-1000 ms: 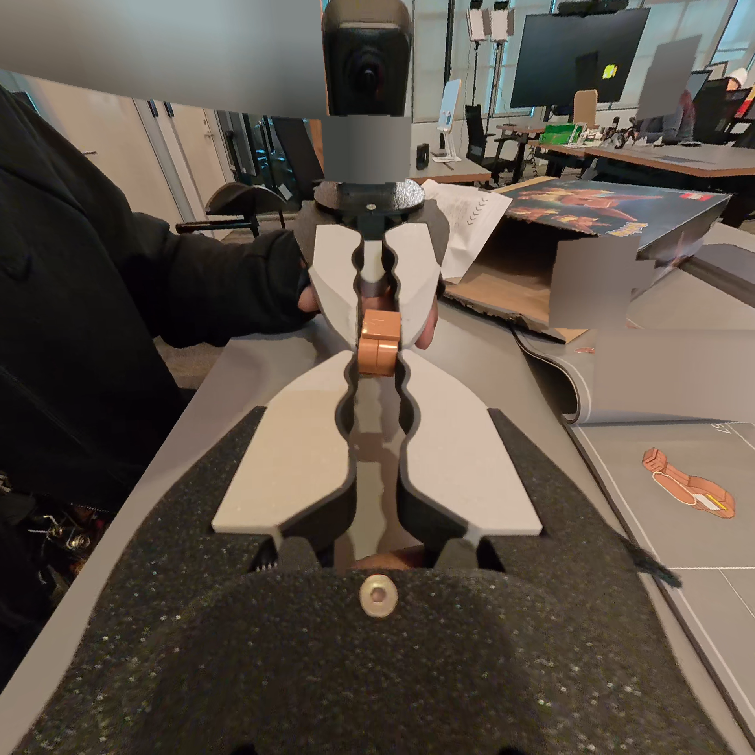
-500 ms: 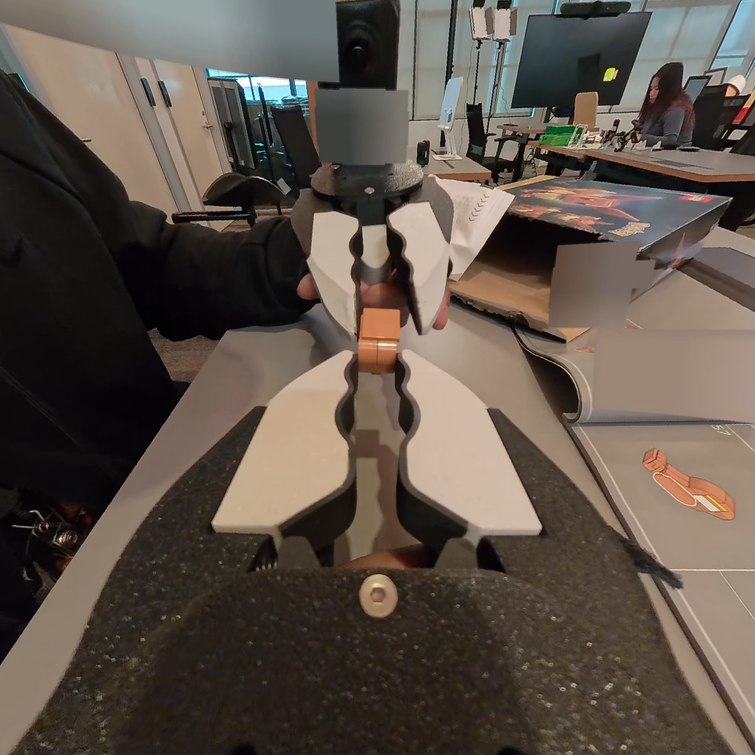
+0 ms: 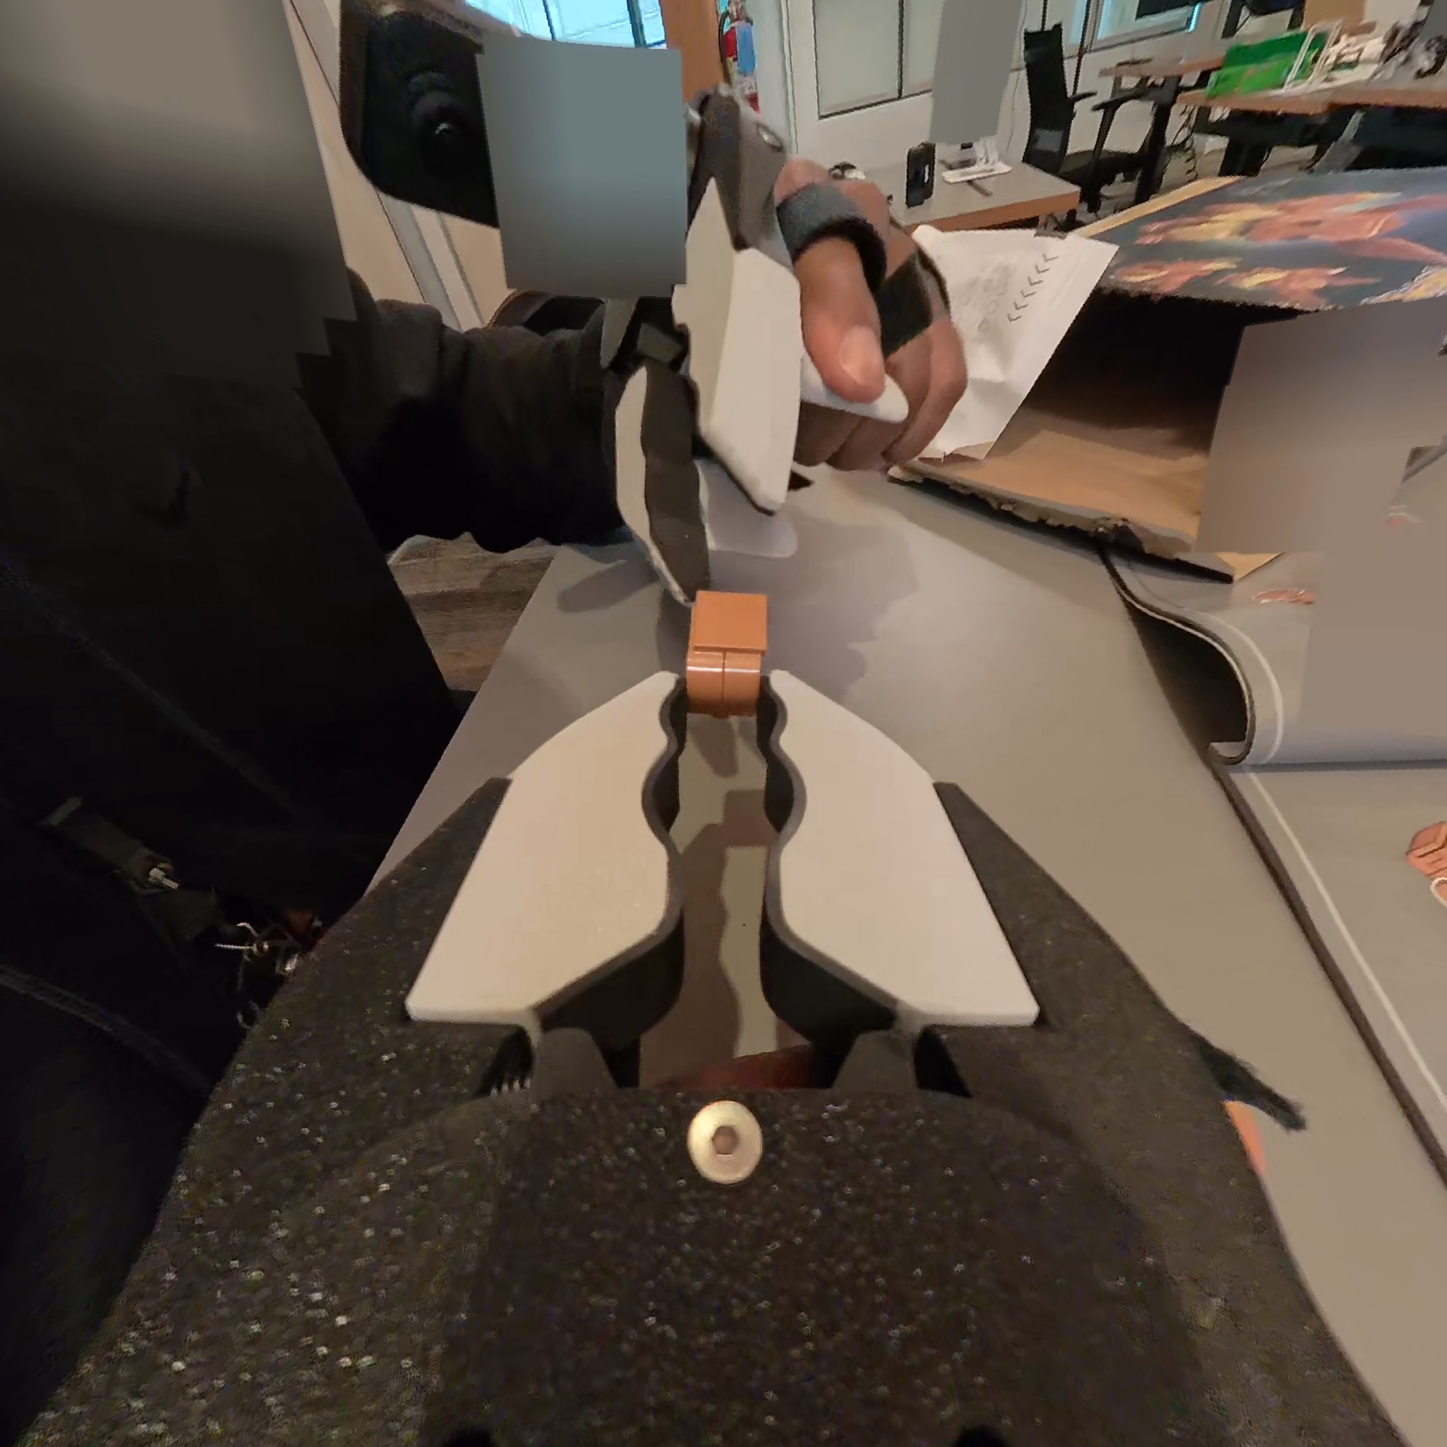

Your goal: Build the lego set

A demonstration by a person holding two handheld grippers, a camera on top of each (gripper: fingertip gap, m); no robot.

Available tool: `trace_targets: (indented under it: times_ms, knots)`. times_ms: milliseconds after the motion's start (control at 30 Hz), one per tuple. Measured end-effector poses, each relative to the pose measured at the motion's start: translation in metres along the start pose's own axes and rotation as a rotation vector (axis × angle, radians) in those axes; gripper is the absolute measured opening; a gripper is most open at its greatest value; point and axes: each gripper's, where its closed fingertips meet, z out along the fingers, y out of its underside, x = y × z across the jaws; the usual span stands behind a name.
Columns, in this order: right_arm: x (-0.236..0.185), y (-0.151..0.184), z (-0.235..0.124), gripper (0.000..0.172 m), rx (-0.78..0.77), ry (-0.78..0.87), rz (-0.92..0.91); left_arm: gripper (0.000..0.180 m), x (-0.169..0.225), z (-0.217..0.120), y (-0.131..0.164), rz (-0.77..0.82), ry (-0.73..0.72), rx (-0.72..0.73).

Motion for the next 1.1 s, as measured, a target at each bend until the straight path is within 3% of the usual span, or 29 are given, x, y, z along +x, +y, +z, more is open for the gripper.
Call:
trace_targets:
  times_ms: [433, 700, 1100]
  knots:
    - [0.0, 0.003, -0.005, 0.017, -0.017, -0.041, 0.092, 0.035, 0.013, 0.024, 0.005, 0.206, 0.064, -0.025]
    - [0.002, 0.002, -0.005, 0.016, -0.016, -0.023, 0.079, 0.019, 0.012, 0.028, 0.005, 0.226, 0.054, -0.022]
    - [0.005, -0.003, -0.006, 0.016, 0.025, -0.019, 0.095, 0.015, 0.005, 0.028, 0.005, 0.272, -0.021, -0.048]
